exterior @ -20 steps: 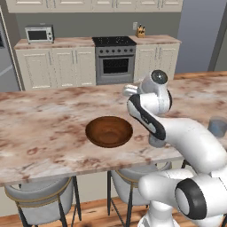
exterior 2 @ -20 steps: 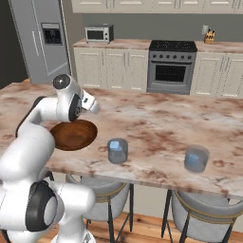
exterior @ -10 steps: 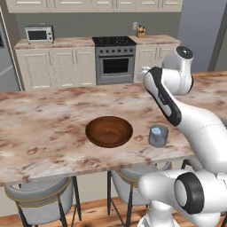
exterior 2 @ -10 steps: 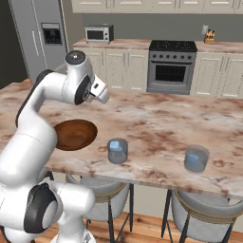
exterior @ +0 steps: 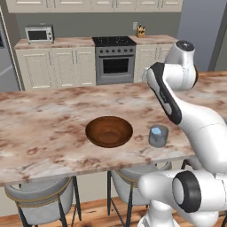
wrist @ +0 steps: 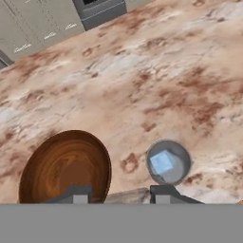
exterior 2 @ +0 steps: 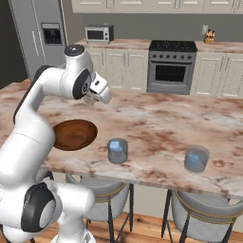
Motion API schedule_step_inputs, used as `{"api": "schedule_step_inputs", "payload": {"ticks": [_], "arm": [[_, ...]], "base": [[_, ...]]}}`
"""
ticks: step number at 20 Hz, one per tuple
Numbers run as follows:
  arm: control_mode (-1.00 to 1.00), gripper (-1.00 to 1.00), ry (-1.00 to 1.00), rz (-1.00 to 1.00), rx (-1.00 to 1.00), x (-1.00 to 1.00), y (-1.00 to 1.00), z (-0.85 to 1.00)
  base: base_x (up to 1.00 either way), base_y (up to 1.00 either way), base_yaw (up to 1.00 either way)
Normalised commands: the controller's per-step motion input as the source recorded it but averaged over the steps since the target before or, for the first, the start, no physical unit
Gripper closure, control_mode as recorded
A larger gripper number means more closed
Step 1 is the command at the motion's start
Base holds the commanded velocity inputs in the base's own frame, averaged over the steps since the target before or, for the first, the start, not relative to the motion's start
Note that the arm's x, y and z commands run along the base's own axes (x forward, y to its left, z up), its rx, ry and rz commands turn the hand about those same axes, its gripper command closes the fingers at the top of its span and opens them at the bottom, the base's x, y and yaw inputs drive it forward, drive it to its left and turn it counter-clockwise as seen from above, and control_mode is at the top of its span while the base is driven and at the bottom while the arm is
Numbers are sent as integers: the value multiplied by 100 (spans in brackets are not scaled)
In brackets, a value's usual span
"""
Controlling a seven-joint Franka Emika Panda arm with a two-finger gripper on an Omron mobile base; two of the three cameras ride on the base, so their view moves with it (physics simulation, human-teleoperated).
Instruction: There are four ice cubes in the ice bowl. Place two ice cubes in each glass of water.
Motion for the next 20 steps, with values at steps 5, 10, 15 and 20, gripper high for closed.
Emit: {"api": "schedule_step_inputs", "payload": {"ticks": [5,10,15,20], "arm": [[-100,100,0,-4,-8,-20,-51,-1],[-100,100,1,-7,-3,-1,-78,0],[-100,100,8,-13,0,-5,-91,0],[-100,100,8,-15,0,-21,-97,0]], "base": [[0,0,0],[0,0,0],[0,0,0],[0,0,0]]}}
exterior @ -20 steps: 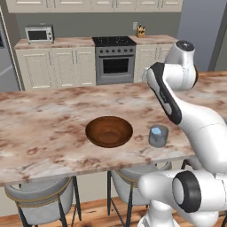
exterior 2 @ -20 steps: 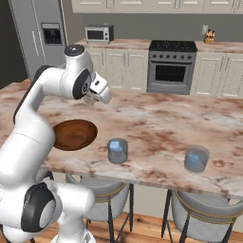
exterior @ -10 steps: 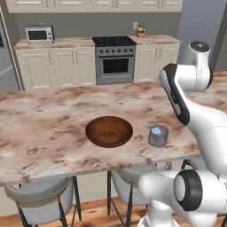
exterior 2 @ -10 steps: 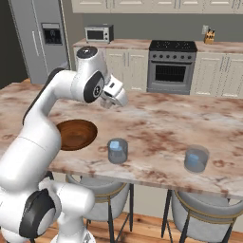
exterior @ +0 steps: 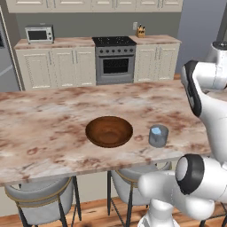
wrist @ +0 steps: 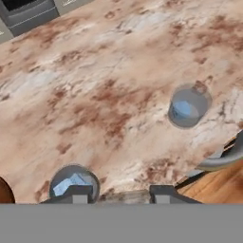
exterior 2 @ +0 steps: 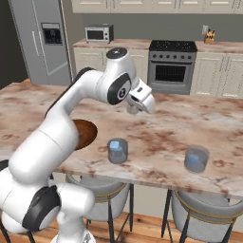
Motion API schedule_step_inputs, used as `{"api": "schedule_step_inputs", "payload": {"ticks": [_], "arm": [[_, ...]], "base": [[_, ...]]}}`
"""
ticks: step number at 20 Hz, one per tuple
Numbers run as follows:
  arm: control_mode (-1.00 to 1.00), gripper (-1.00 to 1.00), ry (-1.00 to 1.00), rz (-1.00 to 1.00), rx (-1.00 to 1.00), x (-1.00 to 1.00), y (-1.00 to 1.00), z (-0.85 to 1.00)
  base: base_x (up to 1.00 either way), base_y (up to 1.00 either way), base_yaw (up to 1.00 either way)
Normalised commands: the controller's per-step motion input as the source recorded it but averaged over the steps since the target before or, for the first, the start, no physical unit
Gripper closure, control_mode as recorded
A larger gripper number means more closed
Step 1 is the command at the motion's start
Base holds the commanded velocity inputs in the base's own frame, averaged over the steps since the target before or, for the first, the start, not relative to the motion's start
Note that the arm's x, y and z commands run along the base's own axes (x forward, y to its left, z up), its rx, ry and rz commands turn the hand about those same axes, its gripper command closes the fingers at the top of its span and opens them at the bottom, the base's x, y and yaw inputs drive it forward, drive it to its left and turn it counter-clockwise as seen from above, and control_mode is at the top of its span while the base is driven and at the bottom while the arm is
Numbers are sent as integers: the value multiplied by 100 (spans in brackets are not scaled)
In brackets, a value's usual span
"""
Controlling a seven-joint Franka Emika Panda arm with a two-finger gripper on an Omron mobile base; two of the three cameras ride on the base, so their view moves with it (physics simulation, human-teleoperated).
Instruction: There are four ice cubes in the ice bowl. Place two ice cubes in each glass of water.
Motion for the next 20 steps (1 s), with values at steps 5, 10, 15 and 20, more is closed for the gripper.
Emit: {"api": "schedule_step_inputs", "payload": {"ticks": [5,10,15,20], "arm": [[-100,100,6,-15,0,-35,-99,-1],[-100,100,0,-13,10,-51,-92,-4],[-100,100,0,-8,6,-11,-64,-1],[-100,100,0,-1,2,0,-42,0]], "base": [[0,0,0],[0,0,0],[0,0,0],[0,0,0]]}}
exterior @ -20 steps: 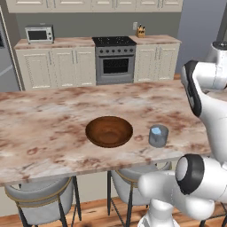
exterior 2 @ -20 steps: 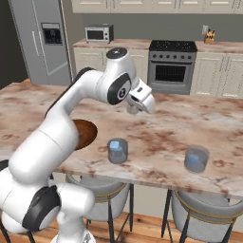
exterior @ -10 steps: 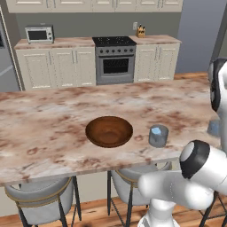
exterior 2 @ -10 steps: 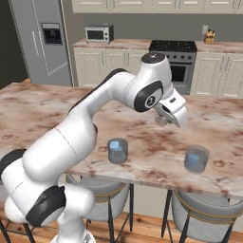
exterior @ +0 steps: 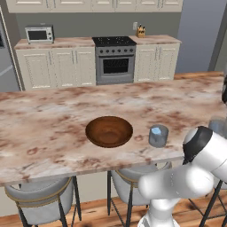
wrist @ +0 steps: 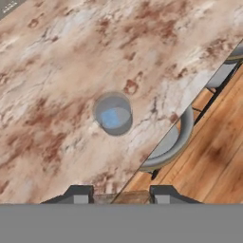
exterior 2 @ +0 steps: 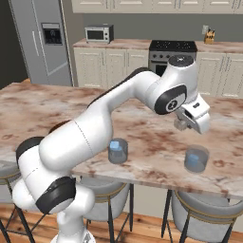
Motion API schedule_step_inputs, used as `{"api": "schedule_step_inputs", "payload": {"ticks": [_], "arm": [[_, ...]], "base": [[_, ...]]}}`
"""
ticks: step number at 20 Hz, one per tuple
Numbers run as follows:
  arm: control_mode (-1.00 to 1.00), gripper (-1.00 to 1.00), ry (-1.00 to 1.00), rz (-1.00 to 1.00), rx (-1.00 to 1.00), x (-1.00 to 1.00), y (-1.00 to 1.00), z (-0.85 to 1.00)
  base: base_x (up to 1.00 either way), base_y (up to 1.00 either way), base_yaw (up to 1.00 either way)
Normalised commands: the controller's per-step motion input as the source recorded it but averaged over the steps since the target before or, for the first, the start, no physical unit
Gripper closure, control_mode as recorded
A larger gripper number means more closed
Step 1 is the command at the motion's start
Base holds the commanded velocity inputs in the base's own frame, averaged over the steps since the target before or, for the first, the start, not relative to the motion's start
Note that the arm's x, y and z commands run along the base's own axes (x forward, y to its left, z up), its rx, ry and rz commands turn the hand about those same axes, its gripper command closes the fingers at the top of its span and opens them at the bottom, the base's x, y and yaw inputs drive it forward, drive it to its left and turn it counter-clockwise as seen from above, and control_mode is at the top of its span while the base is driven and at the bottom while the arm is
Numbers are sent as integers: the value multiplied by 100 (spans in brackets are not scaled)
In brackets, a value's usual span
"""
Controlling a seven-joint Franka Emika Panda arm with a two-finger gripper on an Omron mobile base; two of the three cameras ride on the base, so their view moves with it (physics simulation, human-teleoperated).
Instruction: There are four ice cubes in the ice bowl. Place two ice cubes in each glass of water.
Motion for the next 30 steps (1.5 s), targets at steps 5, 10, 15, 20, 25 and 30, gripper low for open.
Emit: {"api": "schedule_step_inputs", "payload": {"ticks": [5,10,15,20,25,30], "arm": [[-100,100,0,0,1,0,-32,-4],[-100,100,0,0,0,11,-18,-19],[-100,100,0,0,0,29,-1,-23],[-100,100,0,0,0,20,-5,-24],[-100,100,0,0,0,15,-6,-34],[-100,100,0,0,0,13,-3,-31]], "base": [[0,0,0],[0,0,0],[0,0,0],[0,0,0],[0,0,0],[0,0,0]]}}
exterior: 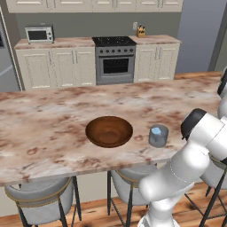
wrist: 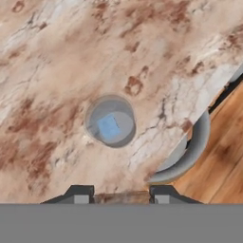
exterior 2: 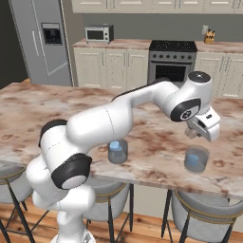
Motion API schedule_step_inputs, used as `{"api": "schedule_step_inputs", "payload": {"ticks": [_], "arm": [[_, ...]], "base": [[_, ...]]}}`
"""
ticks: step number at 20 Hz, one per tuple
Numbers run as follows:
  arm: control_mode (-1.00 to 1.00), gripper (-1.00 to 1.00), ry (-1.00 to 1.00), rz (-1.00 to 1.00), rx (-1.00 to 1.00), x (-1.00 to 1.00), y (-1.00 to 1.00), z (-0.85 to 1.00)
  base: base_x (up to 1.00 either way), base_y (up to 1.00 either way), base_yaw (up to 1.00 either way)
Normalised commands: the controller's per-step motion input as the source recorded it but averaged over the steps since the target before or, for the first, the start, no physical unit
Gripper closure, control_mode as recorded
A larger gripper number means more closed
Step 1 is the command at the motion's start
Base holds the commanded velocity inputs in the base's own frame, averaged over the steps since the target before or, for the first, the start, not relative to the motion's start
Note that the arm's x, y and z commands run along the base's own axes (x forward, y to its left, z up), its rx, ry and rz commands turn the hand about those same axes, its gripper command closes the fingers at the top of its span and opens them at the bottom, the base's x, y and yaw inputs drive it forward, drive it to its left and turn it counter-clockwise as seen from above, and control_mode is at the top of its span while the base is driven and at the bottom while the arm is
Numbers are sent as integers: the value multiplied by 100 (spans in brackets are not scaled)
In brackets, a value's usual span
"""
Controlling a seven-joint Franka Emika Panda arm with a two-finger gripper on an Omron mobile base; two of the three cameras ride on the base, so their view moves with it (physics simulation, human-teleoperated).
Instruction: There are four ice cubes in the ice bowl. Place two ice cubes in each glass of water.
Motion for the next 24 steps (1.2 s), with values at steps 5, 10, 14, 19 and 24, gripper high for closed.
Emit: {"api": "schedule_step_inputs", "payload": {"ticks": [5,10,14,19,24], "arm": [[-100,100,0,0,0,15,-3,-22],[-100,100,0,0,0,12,-4,-18],[-100,100,0,0,0,12,-12,-24],[-100,100,0,0,0,12,-17,-19],[-100,100,0,0,0,25,-12,-11]], "base": [[0,0,0],[0,0,0],[0,0,0],[0,0,0],[0,0,0]]}}
